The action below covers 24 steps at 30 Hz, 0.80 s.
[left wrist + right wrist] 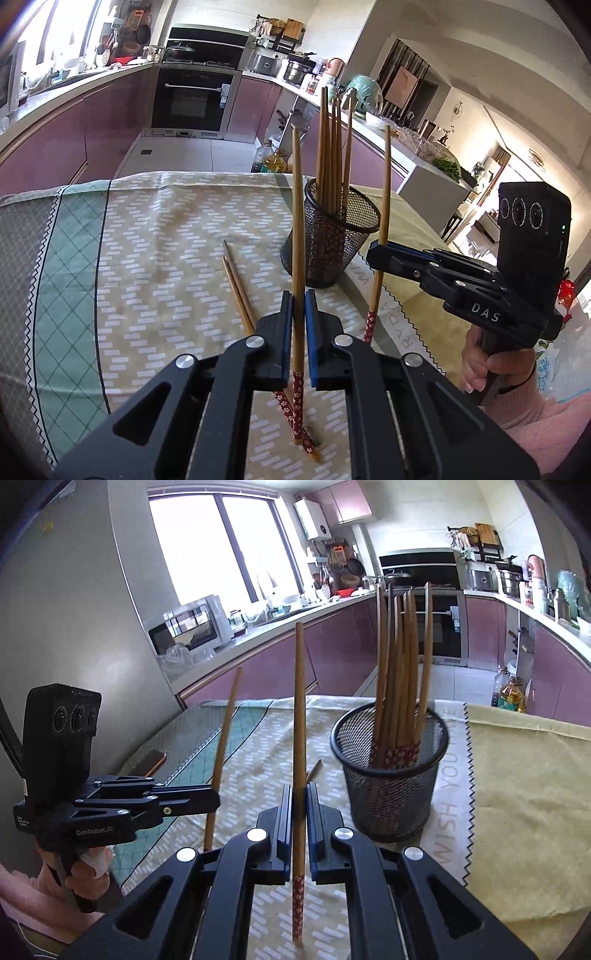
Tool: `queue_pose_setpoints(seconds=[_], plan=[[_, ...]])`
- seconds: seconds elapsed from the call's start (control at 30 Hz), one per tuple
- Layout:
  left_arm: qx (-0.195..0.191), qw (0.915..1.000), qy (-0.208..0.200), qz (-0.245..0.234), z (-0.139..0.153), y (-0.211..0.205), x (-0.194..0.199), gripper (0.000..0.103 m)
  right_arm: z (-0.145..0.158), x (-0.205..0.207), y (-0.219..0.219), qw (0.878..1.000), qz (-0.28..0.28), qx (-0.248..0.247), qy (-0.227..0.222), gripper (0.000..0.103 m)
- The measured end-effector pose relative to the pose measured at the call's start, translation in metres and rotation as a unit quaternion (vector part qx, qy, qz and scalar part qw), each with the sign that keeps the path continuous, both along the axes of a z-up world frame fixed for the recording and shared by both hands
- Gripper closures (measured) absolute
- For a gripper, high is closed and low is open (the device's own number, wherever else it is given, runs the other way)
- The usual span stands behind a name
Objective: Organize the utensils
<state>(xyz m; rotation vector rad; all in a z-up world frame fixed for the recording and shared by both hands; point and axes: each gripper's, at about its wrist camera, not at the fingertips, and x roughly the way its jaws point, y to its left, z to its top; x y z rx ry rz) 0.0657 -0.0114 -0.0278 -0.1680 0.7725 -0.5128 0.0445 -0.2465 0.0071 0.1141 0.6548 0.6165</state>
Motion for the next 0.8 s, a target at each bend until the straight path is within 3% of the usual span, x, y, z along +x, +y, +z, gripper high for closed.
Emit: queue_pose_setpoints(seconds=[0.43,0.8], plan=[[-0.049,0.9981,-0.037,-0.011,0.038,0.005,0.006,0.096,0.03,0.003,-0.026,0.999,-0.027,0.024,-0.04,0.097],[-0.053,0.9944,-0.092,-0.001,0.066,-0.013,0.025,0.096,0.057,0.006,-0.036,0.996,-0.046,0.024,-0.073,0.097]])
